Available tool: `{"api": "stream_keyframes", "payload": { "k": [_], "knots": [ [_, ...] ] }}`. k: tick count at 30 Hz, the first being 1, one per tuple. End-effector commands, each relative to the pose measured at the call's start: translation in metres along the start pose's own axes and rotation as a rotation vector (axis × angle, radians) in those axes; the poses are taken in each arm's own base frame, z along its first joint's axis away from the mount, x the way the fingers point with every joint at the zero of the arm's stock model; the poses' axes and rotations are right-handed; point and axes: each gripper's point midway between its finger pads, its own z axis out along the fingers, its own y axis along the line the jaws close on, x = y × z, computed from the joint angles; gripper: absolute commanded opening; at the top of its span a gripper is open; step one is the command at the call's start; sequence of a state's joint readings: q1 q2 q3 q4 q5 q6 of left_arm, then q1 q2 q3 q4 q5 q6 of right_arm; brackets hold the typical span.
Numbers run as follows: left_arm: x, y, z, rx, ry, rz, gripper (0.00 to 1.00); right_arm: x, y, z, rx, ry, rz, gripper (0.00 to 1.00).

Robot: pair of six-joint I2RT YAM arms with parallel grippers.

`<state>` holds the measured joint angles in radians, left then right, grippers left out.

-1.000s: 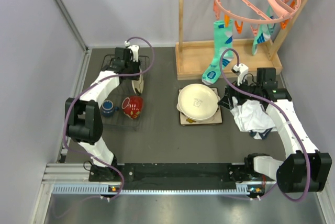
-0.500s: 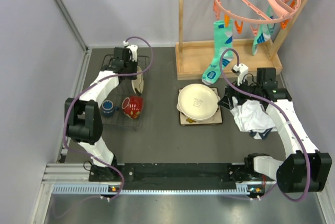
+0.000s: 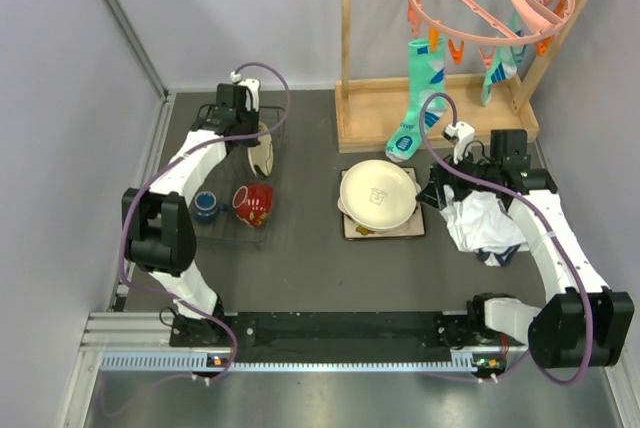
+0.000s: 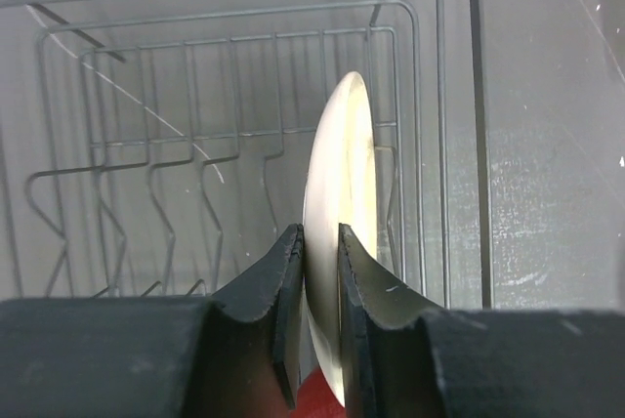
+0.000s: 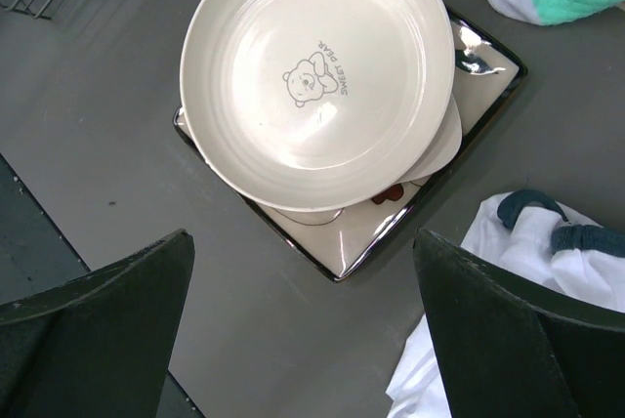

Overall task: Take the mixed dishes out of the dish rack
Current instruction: Pick up the plate from the dish rack.

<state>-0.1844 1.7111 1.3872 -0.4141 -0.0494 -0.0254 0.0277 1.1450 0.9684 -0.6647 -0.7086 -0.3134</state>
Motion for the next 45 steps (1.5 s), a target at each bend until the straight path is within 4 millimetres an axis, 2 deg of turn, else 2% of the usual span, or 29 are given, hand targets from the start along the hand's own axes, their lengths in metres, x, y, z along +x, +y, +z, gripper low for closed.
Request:
{"api": "stream_keyframes", "payload": {
  "k": [1, 8, 17, 26, 32, 36, 40, 45],
  "knots": [
    [-0.053, 0.009, -0.018, -0.042, -0.133, -0.027, 0.05, -0.007, 0.001, -0.005, -0.002, -0.035, -0.037, 0.93],
    [-0.068, 0.013, -0.026, -0.067, -0.158, -0.034, 0.0, -0.007, 0.002, -0.005, -0.004, -0.037, -0.04, 0.93],
    [-0.089, 0.021, -0.044, -0.103, -0.216, -0.021, 0.0, -0.007, 0.003, -0.005, -0.007, -0.037, -0.039, 0.93],
    [-0.128, 0.026, -0.086, -0.121, -0.337, -0.023, 0.0, -0.008, 0.003, -0.006, -0.007, -0.039, -0.039, 0.93],
    [-0.142, 0.03, -0.108, -0.137, -0.385, 0.001, 0.0, -0.008, 0.004, -0.006, -0.007, -0.041, -0.042, 0.93],
    [-0.147, 0.021, -0.119, -0.084, -0.403, -0.012, 0.0, -0.008, 0.003, -0.006, -0.007, -0.039, -0.039, 0.93],
    [-0.154, 0.002, -0.135, 0.024, -0.432, -0.044, 0.0, -0.008, 0.003, -0.006, -0.005, -0.038, -0.039, 0.93],
    [-0.152, -0.036, -0.142, 0.24, -0.403, -0.083, 0.0, -0.008, 0.002, -0.005, -0.002, -0.038, -0.04, 0.93]
  ]
}}
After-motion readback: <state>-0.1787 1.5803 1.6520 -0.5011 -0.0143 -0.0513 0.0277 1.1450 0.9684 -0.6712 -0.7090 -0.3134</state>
